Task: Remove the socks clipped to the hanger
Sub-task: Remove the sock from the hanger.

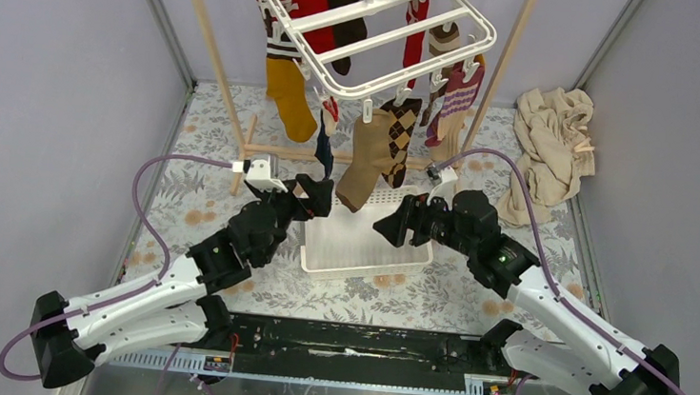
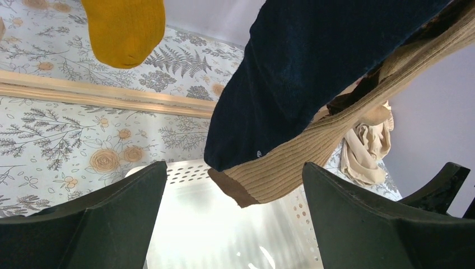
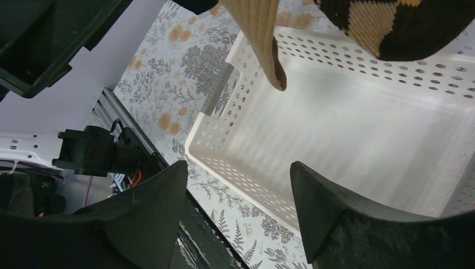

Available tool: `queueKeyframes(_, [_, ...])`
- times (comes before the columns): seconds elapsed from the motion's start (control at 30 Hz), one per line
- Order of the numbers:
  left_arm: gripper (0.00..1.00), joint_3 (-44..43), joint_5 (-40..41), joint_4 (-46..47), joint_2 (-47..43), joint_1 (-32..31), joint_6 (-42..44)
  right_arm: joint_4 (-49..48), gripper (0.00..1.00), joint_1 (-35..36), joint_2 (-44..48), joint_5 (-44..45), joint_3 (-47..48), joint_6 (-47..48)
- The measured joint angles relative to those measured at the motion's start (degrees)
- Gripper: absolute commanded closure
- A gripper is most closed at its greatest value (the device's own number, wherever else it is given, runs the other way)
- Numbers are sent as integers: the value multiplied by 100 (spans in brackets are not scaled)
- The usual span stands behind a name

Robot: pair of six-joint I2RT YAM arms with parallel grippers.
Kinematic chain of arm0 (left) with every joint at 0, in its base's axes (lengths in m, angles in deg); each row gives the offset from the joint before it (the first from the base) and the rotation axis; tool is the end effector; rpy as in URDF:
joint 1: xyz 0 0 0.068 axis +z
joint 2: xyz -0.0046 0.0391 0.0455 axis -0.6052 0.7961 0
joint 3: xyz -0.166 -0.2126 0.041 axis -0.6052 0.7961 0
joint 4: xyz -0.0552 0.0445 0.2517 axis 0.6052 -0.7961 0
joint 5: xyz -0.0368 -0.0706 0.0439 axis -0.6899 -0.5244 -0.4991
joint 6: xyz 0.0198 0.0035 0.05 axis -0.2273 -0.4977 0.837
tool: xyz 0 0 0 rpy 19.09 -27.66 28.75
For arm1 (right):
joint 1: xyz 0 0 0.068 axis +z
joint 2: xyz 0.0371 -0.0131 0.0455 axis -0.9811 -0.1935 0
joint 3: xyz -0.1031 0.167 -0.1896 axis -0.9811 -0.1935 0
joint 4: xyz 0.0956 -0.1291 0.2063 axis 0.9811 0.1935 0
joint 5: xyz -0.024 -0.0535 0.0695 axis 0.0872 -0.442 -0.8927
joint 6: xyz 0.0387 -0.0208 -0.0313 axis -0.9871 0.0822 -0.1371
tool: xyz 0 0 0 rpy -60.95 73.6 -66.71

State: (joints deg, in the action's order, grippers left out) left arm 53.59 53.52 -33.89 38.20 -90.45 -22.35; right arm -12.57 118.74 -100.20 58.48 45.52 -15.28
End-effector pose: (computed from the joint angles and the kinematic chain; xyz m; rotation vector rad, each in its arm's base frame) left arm 0.1339 -0.1419 0.3060 -0.1755 1.6684 -0.5443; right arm 0.1656 0.1495 0.3001 -0.4059 1.9163 1.0124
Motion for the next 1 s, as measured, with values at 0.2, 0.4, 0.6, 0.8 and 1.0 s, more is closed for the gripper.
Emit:
queueKeyframes(0.2, [1,79,-26,-13,-190,-2,-2,-522,29,105,61,24,-26,17])
queueKeyframes(0.4, [2,173,-256,-98,-485,-2,-85,-1377,32,107,-109,26,-219,22])
queueKeyframes(0.6, [2,170,-511,-313,-763,-2,-146,-1928,32,111,-669,120,-275,22])
queueKeyframes(0.8, [1,170,-680,-494,-935,-2,-210,-2358,32,114,-1029,343,-343,31])
queueKeyframes(1.0, [1,170,-846,-592,-949,-2,-229,-3049,31,114,-1440,511,-507,22])
